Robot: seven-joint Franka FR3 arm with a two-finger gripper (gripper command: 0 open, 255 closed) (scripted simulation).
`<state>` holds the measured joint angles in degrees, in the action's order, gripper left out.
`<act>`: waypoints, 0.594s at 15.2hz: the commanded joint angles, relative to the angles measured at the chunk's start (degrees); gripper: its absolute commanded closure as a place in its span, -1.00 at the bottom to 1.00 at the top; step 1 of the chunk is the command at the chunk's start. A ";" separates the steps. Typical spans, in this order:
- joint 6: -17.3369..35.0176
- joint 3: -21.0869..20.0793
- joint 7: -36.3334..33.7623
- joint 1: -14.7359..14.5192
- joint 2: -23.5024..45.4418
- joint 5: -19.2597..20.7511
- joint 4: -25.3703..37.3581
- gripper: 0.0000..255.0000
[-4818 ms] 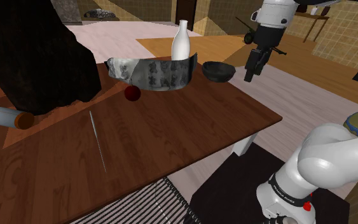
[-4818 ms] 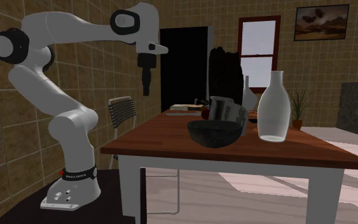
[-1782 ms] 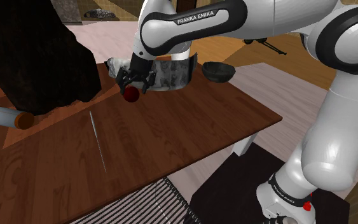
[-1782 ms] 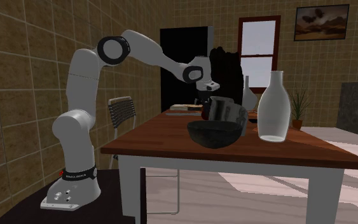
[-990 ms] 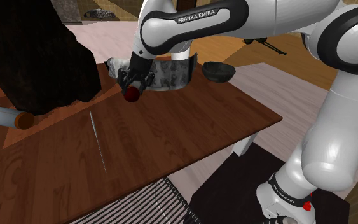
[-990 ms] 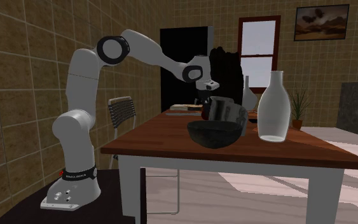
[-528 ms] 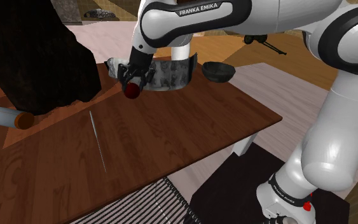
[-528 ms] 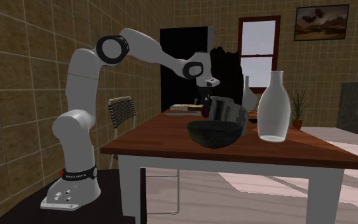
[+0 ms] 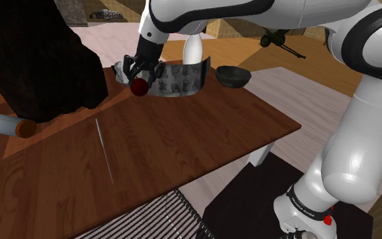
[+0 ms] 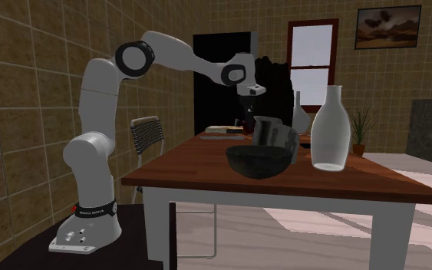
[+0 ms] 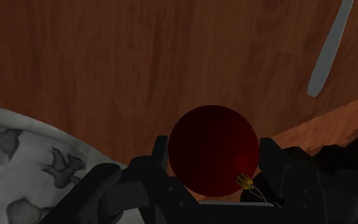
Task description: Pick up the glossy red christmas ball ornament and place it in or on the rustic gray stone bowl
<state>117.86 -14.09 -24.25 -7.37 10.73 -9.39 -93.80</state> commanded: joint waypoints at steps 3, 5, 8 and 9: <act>-3.10 0.02 -0.53 0.02 -0.22 0.18 2.92 1.00; -4.63 0.02 -0.81 0.00 -0.15 0.31 4.53 1.00; -6.97 0.02 -1.26 -0.05 0.05 0.52 7.10 1.00; -7.76 0.02 -1.41 -0.07 0.15 0.60 8.01 1.00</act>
<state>110.94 -14.06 -25.49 -7.42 10.89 -8.86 -86.64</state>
